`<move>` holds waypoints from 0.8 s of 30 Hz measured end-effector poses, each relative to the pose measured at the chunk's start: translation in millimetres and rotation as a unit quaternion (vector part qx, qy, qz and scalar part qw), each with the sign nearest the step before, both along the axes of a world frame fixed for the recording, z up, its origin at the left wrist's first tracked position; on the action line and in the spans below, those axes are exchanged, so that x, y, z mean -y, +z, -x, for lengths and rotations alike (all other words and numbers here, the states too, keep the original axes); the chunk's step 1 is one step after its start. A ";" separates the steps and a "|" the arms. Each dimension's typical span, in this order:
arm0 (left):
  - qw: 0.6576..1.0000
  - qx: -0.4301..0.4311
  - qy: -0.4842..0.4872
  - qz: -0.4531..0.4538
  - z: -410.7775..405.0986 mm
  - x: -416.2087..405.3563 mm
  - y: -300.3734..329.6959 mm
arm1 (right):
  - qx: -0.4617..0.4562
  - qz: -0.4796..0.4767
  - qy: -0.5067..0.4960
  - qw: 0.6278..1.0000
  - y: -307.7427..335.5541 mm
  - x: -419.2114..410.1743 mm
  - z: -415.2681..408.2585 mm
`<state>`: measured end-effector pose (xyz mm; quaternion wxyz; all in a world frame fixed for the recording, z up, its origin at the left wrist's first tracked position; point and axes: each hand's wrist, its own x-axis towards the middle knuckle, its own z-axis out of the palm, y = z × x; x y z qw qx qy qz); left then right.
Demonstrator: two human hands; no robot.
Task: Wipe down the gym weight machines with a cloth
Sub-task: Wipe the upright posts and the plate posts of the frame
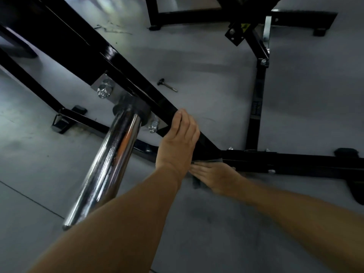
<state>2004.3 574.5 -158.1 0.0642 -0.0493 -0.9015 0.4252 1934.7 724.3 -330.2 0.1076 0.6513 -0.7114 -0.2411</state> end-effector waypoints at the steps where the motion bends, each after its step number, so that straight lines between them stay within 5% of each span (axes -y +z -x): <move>1: 1.000 -0.003 0.003 -0.002 -0.4 0.1 -0.9 | 0.018 0.009 -0.021 1.000 4.2 8.9 -4.9; 8: 0.997 0.005 0.051 -0.064 -4.1 -9.5 3.6 | -0.041 0.054 -0.130 0.989 45.5 -127.0 -3.0; 12: 0.985 0.036 0.079 -0.146 0.5 -37.9 -7.4 | 0.002 0.193 -0.358 0.913 54.2 -215.8 -6.7; 14: 0.975 0.105 0.069 -0.182 1.0 -50.1 -22.4 | 0.058 0.205 -0.412 0.886 51.8 -189.3 -11.5; 19: 0.910 0.213 0.025 -0.355 8.6 -111.2 -46.7 | 0.191 0.232 -0.406 0.863 46.2 -94.4 -27.3; 24: 0.879 0.266 0.034 -0.394 29.2 -135.8 -45.0 | 0.186 0.219 -0.359 0.888 42.9 -154.2 -14.3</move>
